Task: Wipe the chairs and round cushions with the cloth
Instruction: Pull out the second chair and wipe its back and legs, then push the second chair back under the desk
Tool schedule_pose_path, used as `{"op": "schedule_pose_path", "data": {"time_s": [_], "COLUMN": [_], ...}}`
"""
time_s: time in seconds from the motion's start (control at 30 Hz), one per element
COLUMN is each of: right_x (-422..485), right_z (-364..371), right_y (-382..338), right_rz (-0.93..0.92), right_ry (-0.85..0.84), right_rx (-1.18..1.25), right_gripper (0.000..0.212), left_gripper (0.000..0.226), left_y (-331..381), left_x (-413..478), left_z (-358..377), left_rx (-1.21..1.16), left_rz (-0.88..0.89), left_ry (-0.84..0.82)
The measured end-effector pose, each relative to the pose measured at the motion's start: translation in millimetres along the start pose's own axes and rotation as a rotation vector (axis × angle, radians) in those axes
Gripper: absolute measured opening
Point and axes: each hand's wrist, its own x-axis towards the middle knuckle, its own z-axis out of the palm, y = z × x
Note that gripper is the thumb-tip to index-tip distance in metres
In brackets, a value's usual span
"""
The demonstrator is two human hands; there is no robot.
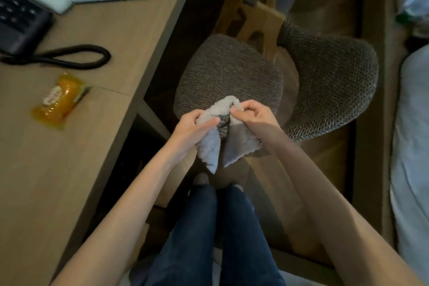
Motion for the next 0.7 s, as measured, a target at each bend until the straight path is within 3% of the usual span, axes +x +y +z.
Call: {"op": "schedule_pose_path", "data": {"time_s": [0.17,0.37,0.7], "right_x": [-26,-30,-19], "right_z": [-1,-22,-121], "right_y": [-60,-99,-102], "right_rz": [0.013,-0.043,-0.156], "right_ry": [0.030,0.047,0.006], "right_rx": [-0.068,-0.038,0.027], "right_gripper": [0.015,0.006,0.014], "left_gripper": [0.012,0.019,0.026], "left_y": [63,111,166], "left_x": [-33,-36,-16], "left_z": [-17,-6,92], "left_rx": [0.025,0.067,-0.107], "left_rz": [-0.010,0.087,0.034], "left_ry": [-0.023,-0.036,-0.078]}}
